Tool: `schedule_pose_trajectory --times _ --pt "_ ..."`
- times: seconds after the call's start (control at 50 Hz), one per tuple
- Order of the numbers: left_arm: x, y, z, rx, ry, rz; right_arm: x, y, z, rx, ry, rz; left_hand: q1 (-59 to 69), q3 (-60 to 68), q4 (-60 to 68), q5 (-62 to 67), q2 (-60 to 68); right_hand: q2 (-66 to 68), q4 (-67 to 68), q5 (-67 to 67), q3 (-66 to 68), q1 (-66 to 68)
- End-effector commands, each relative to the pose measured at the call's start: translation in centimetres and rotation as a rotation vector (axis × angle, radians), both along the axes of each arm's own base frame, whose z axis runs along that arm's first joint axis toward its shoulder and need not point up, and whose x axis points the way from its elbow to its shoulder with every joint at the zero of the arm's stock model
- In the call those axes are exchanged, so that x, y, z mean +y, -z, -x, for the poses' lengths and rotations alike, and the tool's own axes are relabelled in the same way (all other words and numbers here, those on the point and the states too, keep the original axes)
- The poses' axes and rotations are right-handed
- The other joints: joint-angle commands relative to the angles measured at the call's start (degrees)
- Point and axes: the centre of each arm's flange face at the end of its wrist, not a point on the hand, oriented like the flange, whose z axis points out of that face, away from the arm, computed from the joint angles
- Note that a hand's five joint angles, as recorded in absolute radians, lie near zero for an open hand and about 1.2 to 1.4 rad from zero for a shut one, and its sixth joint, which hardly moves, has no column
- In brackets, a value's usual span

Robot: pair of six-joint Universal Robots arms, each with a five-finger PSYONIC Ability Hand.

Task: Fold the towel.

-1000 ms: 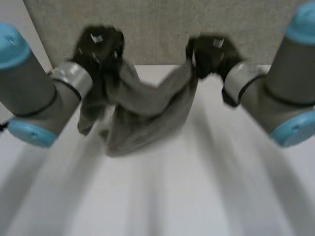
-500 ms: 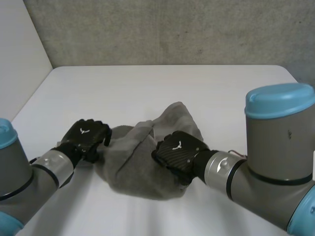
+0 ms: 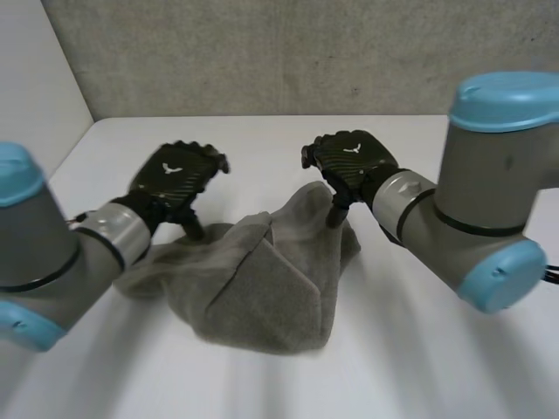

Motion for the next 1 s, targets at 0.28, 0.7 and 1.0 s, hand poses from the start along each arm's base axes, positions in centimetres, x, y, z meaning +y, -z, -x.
schedule_pose_trajectory --times 0.28,0.7,1.0 --pt "-3.2 6.6 7.9 -0.1 0.132 -0.151 1.9 6.2 1.4 0.206 -0.034 -0.144 -3.0 -2.4 -2.8 -0.3 -2.1 -2.3 -1.6 0.0 -2.2 -2.5" --pt "-4.0 4.6 6.2 -0.348 -0.006 -0.052 1.8 7.0 2.7 0.203 -0.01 -0.141 59.8 60.3 59.9 62.4 60.7 -2.1 -1.5 0.2 -2.0 -2.4" --pt "0.0 0.0 2.6 -0.309 -0.042 -0.041 2.2 7.4 -0.3 0.183 -0.076 -0.1 58.7 59.3 58.9 61.4 59.7 -1.9 -1.3 0.4 -1.8 -2.2"
